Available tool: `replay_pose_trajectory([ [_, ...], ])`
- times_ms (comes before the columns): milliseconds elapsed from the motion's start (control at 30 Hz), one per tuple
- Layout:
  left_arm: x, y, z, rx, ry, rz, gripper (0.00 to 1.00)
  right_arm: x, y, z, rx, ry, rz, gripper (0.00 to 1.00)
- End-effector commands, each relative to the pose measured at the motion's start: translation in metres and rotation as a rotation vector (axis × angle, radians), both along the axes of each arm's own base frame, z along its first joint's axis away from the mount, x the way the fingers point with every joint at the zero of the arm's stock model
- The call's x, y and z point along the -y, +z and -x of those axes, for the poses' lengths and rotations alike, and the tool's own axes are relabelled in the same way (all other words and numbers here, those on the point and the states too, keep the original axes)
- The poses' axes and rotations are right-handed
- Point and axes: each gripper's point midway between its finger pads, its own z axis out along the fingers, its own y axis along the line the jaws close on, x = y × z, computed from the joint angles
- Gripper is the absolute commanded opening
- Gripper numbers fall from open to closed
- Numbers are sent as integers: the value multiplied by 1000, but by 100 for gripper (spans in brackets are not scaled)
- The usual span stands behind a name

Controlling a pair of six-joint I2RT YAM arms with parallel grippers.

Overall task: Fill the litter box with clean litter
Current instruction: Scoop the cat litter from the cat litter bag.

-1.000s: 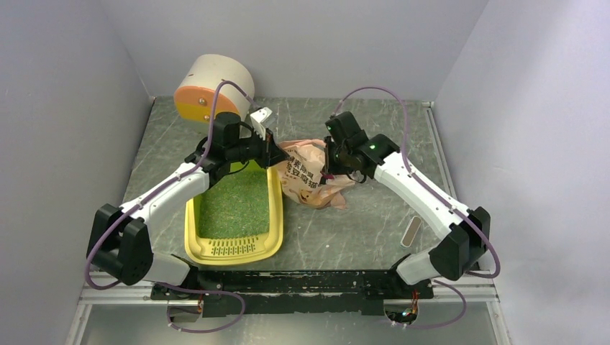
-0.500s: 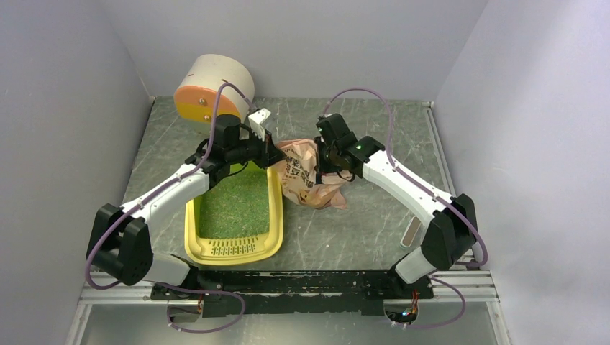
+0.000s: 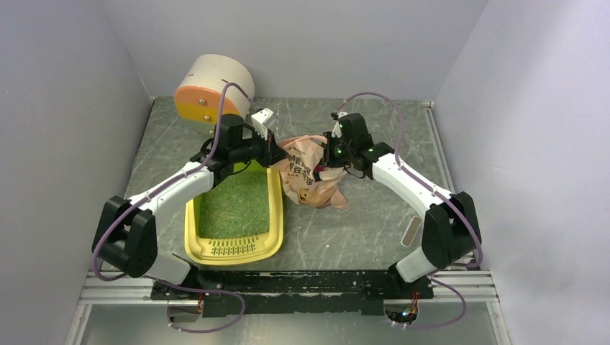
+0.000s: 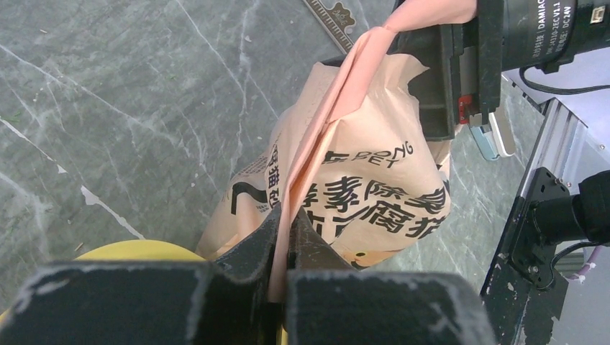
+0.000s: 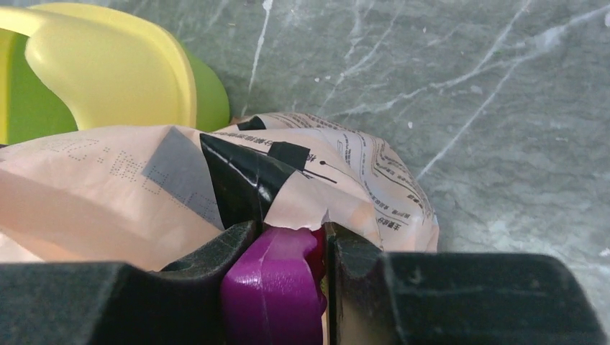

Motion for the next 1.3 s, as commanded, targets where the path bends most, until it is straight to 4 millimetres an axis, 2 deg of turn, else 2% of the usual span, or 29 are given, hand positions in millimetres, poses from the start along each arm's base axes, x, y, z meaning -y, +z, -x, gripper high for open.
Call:
replay_pose_trajectory([
  [0,6,-12,7,-38,-41,-11,5,-20,-49,51,-257,90,-149,0],
  [133,6,-15,9,-45,-51,-11,5,-18,-33,45,-230,63,-303,0],
  [367,7,-17,10,-54,-58,-12,5,-15,0,48,-201,63,-621,0],
  [600,6,-14,11,-51,-59,-16,5,4,23,51,-196,51,-910,0],
  [1000,9,8,13,-22,-65,28,5,34,44,61,-152,13,-1061,0],
  [1267,8,33,15,26,-60,65,5,67,58,77,-109,-31,-1197,0],
])
